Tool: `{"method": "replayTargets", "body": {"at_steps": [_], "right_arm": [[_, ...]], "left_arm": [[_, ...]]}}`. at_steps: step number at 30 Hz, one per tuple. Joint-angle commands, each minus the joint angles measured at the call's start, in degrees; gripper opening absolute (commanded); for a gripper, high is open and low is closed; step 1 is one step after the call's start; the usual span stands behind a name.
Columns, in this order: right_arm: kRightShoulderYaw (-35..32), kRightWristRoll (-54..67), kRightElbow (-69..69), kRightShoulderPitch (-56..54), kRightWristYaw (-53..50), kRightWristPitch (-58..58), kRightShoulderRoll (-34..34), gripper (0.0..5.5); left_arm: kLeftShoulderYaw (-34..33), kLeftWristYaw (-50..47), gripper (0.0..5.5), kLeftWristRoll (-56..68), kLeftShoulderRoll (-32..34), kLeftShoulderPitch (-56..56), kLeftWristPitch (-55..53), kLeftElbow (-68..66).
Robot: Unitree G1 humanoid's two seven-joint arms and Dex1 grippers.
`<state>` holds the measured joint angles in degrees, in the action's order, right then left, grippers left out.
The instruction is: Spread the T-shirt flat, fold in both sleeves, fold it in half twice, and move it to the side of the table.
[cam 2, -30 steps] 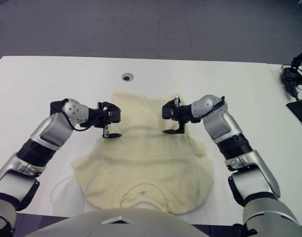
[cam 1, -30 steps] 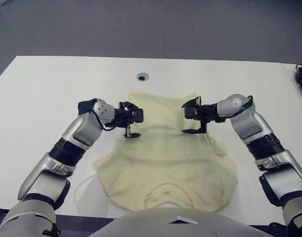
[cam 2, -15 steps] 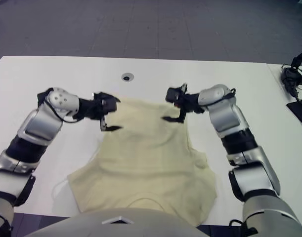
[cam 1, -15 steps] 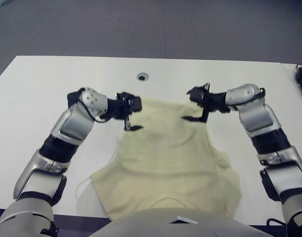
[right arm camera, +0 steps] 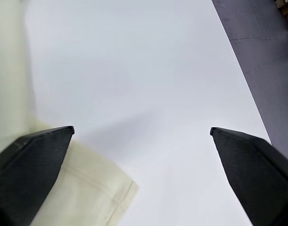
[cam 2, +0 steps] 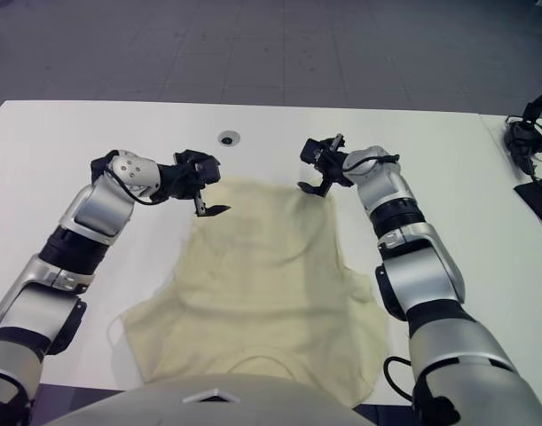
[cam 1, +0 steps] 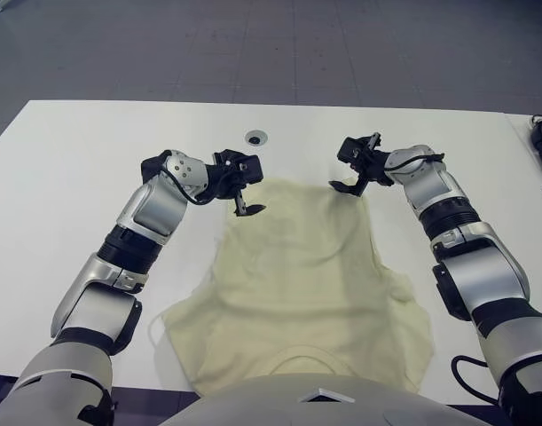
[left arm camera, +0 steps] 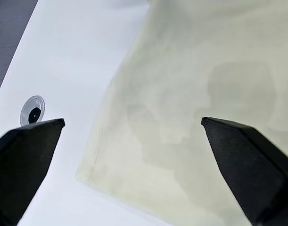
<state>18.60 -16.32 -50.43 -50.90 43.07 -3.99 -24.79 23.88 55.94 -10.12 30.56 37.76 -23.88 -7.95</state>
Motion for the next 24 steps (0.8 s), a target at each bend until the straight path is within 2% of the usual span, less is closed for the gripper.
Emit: {"method": "replayTargets", "body": {"at_steps": [1, 13, 18, 24], "right_arm": [[0.62, -0.1, 4.36, 1.87, 3.4, -0.03, -1.32, 5.38], [2.05, -1.63, 5.9, 3.82, 4.86, -0.49, -1.14, 5.38], [3.13, -3.19, 1.55, 2.6, 3.72, -1.21, -0.09, 5.38], [5.56, -5.75, -8.28, -1.7, 2.45, -1.15, 1.82, 5.38]], "left_arm": [[0.75, 0.11, 5.4, -1.26, 1.0, -1.13, -0.43, 1.08], [1.67, -0.09, 5.4, -2.73, 0.75, -1.72, -0.55, 1.47], [3.28, 0.66, 5.4, -3.7, 1.17, -3.37, -0.76, 2.81], [8.43, 2.49, 5.4, -6.07, 1.35, -8.68, -1.54, 7.19]]}}
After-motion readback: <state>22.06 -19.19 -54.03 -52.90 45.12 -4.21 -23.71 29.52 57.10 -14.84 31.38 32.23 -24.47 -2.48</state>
